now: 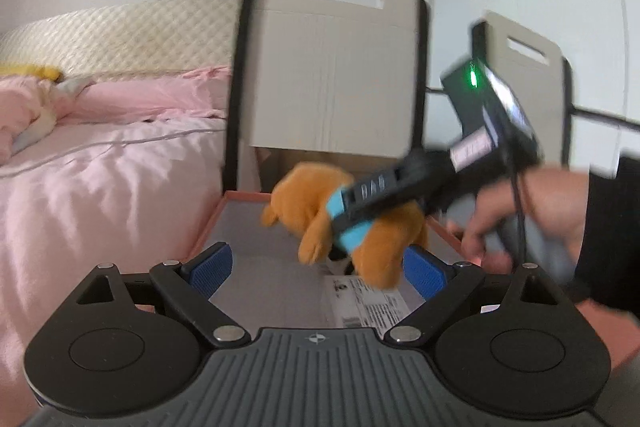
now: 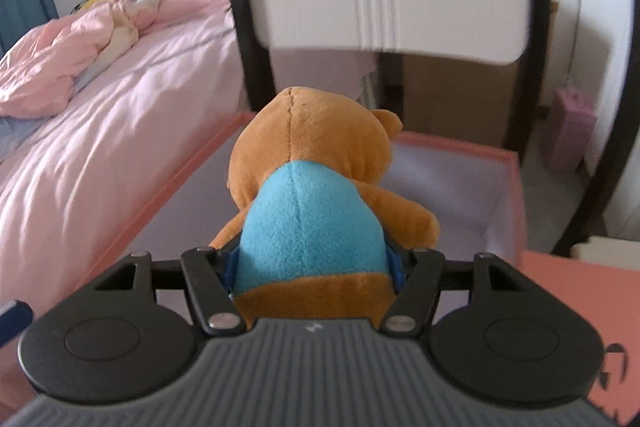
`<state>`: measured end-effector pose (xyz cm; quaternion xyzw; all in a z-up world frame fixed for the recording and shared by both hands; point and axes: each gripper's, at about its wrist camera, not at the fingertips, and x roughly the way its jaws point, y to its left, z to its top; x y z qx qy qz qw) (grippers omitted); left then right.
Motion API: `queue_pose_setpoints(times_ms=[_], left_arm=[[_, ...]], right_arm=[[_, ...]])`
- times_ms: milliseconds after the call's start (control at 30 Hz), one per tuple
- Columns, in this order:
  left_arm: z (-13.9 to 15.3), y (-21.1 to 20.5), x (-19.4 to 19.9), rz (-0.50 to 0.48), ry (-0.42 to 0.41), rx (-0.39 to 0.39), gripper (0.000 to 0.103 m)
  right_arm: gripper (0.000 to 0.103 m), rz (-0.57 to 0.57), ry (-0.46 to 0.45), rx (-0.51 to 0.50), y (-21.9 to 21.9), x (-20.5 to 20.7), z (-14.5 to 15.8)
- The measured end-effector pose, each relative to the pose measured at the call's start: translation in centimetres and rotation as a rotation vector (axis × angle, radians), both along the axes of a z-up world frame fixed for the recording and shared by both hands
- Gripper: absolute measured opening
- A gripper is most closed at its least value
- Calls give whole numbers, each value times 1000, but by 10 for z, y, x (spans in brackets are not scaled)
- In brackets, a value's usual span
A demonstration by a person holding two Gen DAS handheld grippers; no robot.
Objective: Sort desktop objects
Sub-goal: 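Lift the teddy bear with the right gripper and lower it into the box, then open the right gripper to release the teddy bear in the box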
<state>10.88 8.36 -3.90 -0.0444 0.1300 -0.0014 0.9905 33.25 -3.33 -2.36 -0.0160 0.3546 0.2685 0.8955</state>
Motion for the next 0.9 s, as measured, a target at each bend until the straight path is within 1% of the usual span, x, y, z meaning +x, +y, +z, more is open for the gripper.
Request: queue_pose_setpoints(times_ms=[133,200,300,500,600,800,900], left_arm=[[2,7,3,33,0,-31,94],[1,6,4,29,10,-25,94],[1,6,5,29,17,-25,94],[2,13,7,44,19,-49,94],[2,14,7,47,21,-54,94],[1,14,8,43,20,-46,94],[3,12,4,52,-9,-30,94]], right_arm=[[65,29,41,-4,20,13,-17],[65,38,54,-15,32,21,-24],[65,48,82,-4,50,32,-33],[66,79,116,-40,71,40,-53],[67,84,115,-46,74,42,-57],[74,72,103,-30,64,40,-54],[75,55,97,-30,54,36,-48]])
